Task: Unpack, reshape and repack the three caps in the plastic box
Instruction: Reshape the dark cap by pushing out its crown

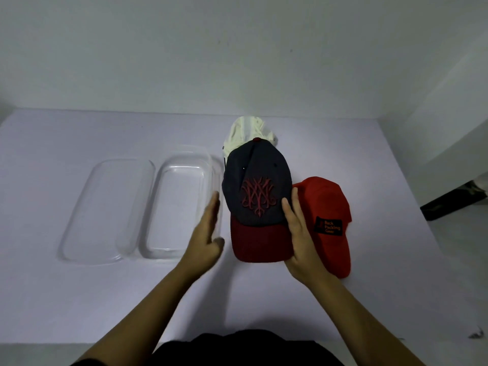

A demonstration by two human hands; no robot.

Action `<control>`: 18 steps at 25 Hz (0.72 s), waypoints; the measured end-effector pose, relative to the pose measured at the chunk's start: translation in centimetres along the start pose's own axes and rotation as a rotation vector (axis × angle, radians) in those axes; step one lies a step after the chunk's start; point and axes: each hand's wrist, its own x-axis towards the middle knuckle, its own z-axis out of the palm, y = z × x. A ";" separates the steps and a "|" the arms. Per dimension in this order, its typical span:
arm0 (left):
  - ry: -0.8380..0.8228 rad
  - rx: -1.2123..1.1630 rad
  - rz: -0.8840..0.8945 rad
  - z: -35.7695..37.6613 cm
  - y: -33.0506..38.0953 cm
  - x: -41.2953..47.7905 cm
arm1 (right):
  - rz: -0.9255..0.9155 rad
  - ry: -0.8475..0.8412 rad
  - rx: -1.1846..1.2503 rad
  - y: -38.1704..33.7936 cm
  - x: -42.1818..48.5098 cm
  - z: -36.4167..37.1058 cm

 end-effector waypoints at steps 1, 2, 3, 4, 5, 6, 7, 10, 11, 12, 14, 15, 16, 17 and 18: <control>0.104 -0.090 -0.067 -0.7 0.6 1.1 | -0.028 -0.015 -0.030 0.1 -0.1 -0.3; 0.181 -0.181 -0.121 -1.4 1.5 2.5 | -0.051 -0.038 -0.063 0.1 -0.2 -0.4; 0.189 -0.254 -0.147 -2.1 2.5 3.9 | -0.062 -0.062 -0.094 0.1 -0.2 -0.4; 0.115 -0.305 -0.137 -2.7 3.5 5.1 | -0.065 -0.082 -0.123 0.0 -0.1 -0.3; 0.004 -0.334 -0.117 -3.0 4.5 6.1 | -0.070 -0.097 -0.142 -0.2 -0.1 -0.1; -0.096 -0.334 -0.129 -3.0 5.5 6.8 | -0.077 -0.102 -0.150 -0.2 0.1 0.1; -0.159 -0.321 -0.175 -3.0 6.2 7.2 | -0.079 -0.099 -0.154 -0.2 0.2 0.2; -0.154 -0.326 -0.293 -3.0 7.1 7.6 | -0.079 -0.096 -0.185 0.0 0.2 -0.2; -0.128 -0.357 -0.299 -3.0 7.1 7.8 | -0.075 -0.118 -0.217 0.0 0.2 -0.4; -0.096 -0.394 -0.298 -3.0 7.1 7.8 | -0.070 -0.156 -0.265 -0.1 0.1 -0.7; -0.006 -0.412 -0.290 -3.2 7.0 7.9 | -0.030 -0.277 -0.285 -0.3 0.1 -1.5; 0.041 -0.395 -0.278 -3.4 6.9 7.9 | 0.015 -0.304 -0.208 -0.3 0.3 -1.9; 0.079 -0.381 -0.267 -3.5 6.7 7.9 | 0.080 -0.265 -0.073 -0.5 0.6 -2.4; 0.101 -0.381 -0.261 -3.5 6.7 7.9 | 0.165 -0.182 0.095 -0.7 1.1 -2.8; 0.105 -0.389 -0.259 -3.3 6.9 7.9 | 0.247 -0.089 0.270 -0.9 1.8 -3.1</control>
